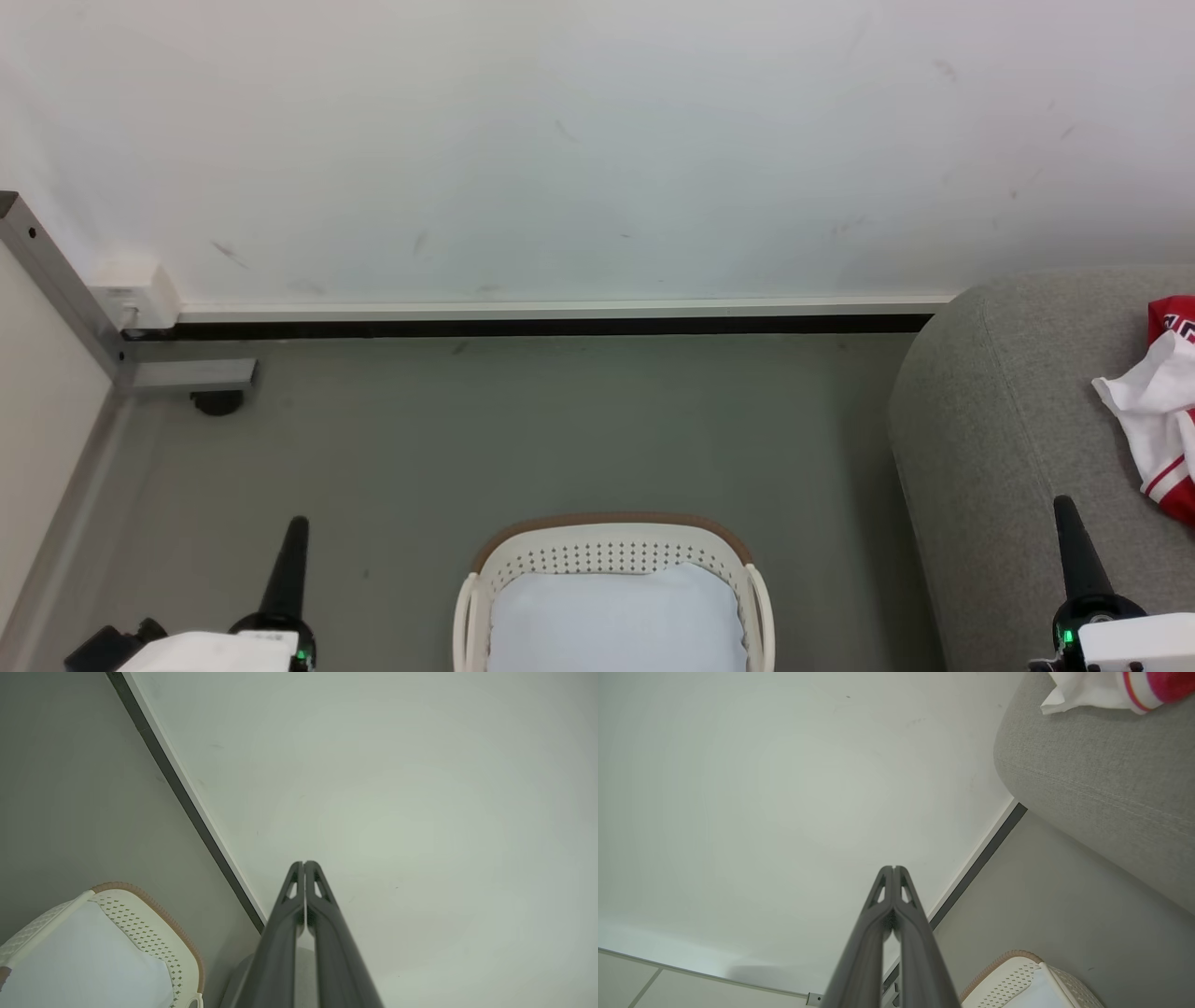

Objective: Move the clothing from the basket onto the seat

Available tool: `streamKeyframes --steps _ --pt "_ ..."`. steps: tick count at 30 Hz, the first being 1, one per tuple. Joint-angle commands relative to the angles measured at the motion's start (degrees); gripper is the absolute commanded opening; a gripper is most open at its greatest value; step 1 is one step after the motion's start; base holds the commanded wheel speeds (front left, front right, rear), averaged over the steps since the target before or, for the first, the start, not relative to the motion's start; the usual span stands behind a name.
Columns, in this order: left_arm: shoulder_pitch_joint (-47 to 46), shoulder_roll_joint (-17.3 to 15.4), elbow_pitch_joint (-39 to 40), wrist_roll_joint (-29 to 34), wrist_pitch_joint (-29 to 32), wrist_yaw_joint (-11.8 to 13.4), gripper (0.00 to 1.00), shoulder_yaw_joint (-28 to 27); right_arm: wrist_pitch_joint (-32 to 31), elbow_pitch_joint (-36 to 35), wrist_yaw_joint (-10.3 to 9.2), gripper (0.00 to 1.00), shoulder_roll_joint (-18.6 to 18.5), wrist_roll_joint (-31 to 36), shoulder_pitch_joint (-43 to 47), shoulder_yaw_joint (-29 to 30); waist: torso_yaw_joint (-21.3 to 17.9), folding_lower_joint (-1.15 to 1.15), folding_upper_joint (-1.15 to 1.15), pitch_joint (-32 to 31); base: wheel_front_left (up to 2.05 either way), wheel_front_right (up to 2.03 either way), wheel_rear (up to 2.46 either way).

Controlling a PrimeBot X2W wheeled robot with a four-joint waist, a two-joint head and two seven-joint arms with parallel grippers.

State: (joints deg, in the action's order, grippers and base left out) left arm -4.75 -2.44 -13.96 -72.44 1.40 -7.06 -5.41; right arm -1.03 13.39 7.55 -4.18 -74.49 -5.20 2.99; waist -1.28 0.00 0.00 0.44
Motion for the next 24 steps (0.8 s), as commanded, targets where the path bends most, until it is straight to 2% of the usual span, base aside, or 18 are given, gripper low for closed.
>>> streamKeyframes --steps 1,24 --pt "-0.9 -0.5 0.3 -1.3 0.2 -0.3 0.00 -0.3 -0.3 -0.1 -0.08 0.00 -0.1 -1.2 -1.0 0.4 0.0 0.00 0.00 0.0 0.00 0.00 0.00" --pt "-1.4 -0.6 0.1 -12.0 3.2 -0.5 0.00 -0.8 -3.1 0.3 -0.09 0.00 0.5 -11.0 -1.1 2.1 0.7 0.00 0.00 -0.1 0.00 0.00 0.00"
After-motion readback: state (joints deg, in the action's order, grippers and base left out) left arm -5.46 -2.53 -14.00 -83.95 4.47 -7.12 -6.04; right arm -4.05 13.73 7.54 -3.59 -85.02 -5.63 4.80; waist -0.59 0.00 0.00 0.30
